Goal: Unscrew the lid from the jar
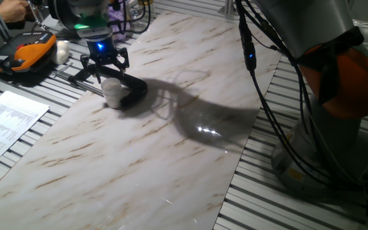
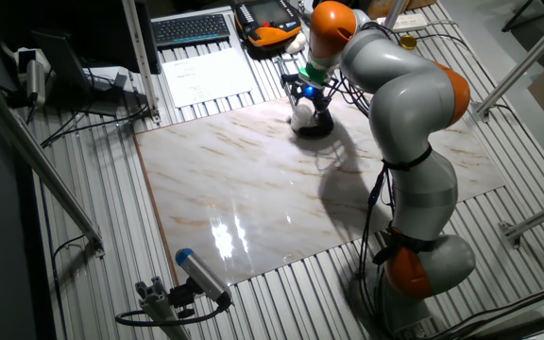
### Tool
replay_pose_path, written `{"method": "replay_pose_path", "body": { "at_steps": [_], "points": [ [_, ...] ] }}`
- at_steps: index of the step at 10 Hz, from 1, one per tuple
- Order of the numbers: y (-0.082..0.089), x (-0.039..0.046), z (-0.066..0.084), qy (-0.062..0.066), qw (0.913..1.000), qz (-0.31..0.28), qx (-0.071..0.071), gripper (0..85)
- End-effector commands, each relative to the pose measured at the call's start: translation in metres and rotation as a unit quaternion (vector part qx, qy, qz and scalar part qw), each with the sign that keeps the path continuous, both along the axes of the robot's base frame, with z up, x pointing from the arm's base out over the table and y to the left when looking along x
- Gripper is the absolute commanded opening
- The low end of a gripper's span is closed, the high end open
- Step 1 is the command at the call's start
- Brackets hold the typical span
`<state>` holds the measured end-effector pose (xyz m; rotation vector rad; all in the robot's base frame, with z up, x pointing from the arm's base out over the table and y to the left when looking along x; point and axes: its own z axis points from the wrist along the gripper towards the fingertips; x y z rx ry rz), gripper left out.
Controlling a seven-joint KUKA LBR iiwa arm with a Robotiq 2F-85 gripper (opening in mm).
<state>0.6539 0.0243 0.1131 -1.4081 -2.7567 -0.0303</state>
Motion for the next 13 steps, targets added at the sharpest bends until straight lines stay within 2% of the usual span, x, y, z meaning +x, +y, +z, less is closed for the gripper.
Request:
{"method": "replay_pose_path", "body": {
  "at_steps": [1, 3, 4, 7, 8, 9, 11, 12, 13],
  "points": [
    [0.0004, 0.0000, 0.0000, 0.003, 0.7370, -0.676, -0.002, 68.0],
    [0.0005, 0.0000, 0.0001, 0.004, 0.7463, -0.666, -0.001, 68.0],
    [0.0005, 0.0000, 0.0000, 0.003, 0.7499, -0.662, 0.003, 85.0],
    [0.0008, 0.0001, 0.0001, 0.009, 0.7561, -0.654, 0.015, 85.0],
    [0.0005, 0.0004, 0.0004, 0.015, 0.7657, -0.643, 0.013, 85.0],
    [0.0007, 0.0008, 0.0006, 0.015, 0.7721, -0.635, 0.010, 85.0],
    [0.0011, 0.0012, -0.0010, 0.002, 0.7912, -0.611, -0.012, 85.0],
    [0.0012, 0.0014, -0.0023, -0.001, 0.7980, -0.602, -0.020, 85.0],
    [0.0012, 0.0016, -0.0026, -0.002, 0.7998, -0.600, -0.021, 85.0]
  ]
}}
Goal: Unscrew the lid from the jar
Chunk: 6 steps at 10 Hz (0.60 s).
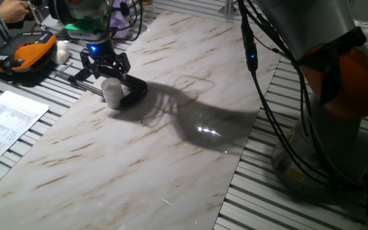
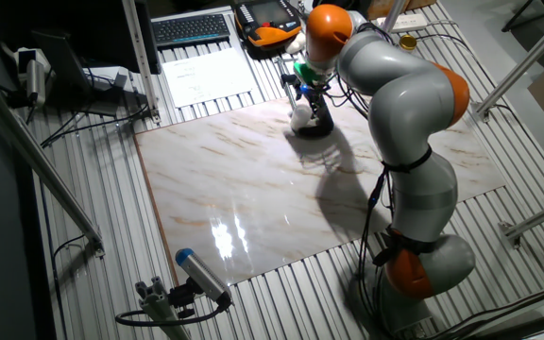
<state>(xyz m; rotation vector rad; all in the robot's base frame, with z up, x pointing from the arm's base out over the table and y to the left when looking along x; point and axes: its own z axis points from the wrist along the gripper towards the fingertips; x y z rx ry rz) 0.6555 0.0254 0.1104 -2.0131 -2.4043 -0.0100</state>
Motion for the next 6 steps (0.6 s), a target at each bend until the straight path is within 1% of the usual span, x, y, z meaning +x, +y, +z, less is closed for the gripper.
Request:
{"method": "replay_pose_path", "body": {
  "at_steps": [1, 2, 3, 6],
  "points": [
    [-0.0001, 0.0001, 0.0003, 0.002, 0.9161, -0.401, -0.002, 85.0],
    [0.0000, 0.0002, 0.0004, 0.003, 0.9189, -0.395, -0.004, 85.0],
    [0.0002, 0.0002, 0.0001, 0.004, 0.9236, -0.383, -0.010, 85.0],
    [0.0001, 0.0004, 0.0000, 0.003, 0.9262, -0.377, -0.010, 85.0]
  ]
}}
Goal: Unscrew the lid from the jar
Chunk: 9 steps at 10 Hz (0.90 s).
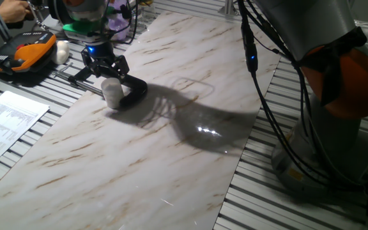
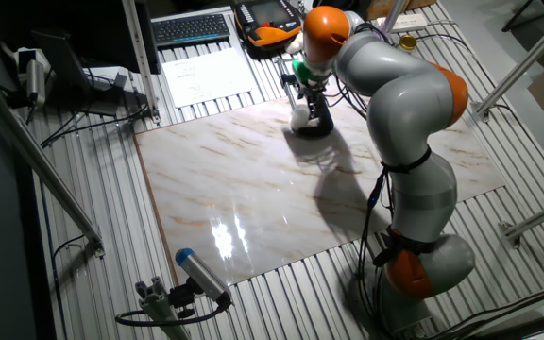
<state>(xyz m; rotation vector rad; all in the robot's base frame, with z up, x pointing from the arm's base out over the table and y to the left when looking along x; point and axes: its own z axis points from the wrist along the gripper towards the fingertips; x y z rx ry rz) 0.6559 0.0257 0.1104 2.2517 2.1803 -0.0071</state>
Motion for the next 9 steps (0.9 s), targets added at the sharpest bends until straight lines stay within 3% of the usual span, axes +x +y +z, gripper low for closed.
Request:
{"method": "replay_pose_path", "body": {
  "at_steps": [1, 6, 9],
  "points": [
    [0.0001, 0.0001, 0.0002, -0.001, 0.9609, -0.277, 0.002, 85.0],
    [0.0005, 0.0000, -0.0001, -0.003, 0.9626, -0.271, 0.011, 85.0],
    [0.0007, -0.0002, -0.0006, -0.004, 0.9689, -0.247, 0.011, 85.0]
  ]
}}
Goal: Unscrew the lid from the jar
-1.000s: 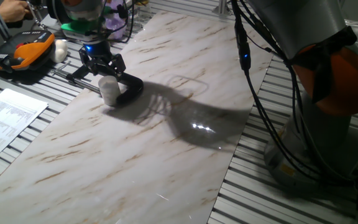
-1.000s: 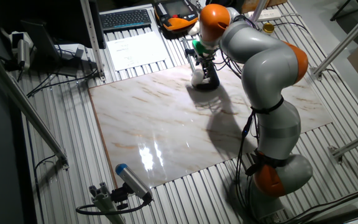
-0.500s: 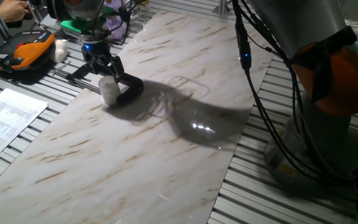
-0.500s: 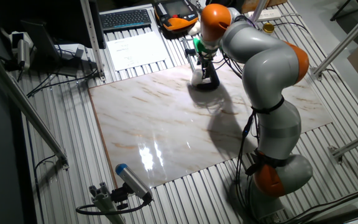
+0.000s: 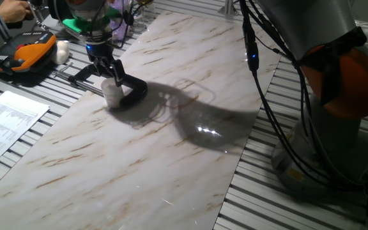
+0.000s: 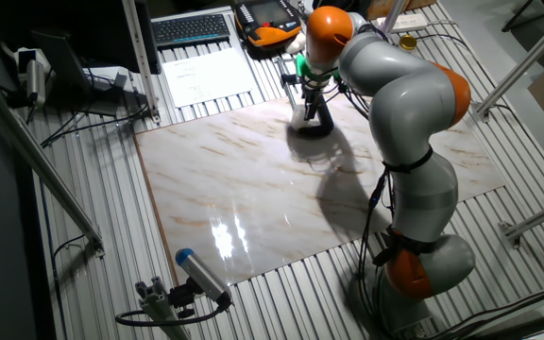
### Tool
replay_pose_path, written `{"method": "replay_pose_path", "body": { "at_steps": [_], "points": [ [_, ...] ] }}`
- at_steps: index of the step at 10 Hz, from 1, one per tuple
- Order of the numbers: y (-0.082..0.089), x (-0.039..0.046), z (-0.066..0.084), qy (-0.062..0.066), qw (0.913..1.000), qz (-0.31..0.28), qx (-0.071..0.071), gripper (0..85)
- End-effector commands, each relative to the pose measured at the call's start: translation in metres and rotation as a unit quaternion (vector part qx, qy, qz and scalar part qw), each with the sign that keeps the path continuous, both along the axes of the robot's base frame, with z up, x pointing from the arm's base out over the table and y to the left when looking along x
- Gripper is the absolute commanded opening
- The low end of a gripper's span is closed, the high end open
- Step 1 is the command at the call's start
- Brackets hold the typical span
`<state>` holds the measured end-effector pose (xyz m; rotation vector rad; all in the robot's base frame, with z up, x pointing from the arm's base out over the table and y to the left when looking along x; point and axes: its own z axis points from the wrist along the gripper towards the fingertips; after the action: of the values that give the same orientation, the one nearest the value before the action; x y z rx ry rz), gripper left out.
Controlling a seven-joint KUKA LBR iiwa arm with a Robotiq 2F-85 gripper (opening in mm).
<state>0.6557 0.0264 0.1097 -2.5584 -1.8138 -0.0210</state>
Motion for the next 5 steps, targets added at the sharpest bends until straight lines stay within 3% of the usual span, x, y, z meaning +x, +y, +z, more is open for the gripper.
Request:
{"method": "replay_pose_path", "body": {
  "at_steps": [1, 5],
  "points": [
    [0.0002, -0.0003, -0.0005, 0.001, 0.9964, -0.085, 0.000, 85.0],
    [0.0008, 0.0002, -0.0043, -0.002, 0.9974, -0.073, 0.004, 85.0]
  ]
}}
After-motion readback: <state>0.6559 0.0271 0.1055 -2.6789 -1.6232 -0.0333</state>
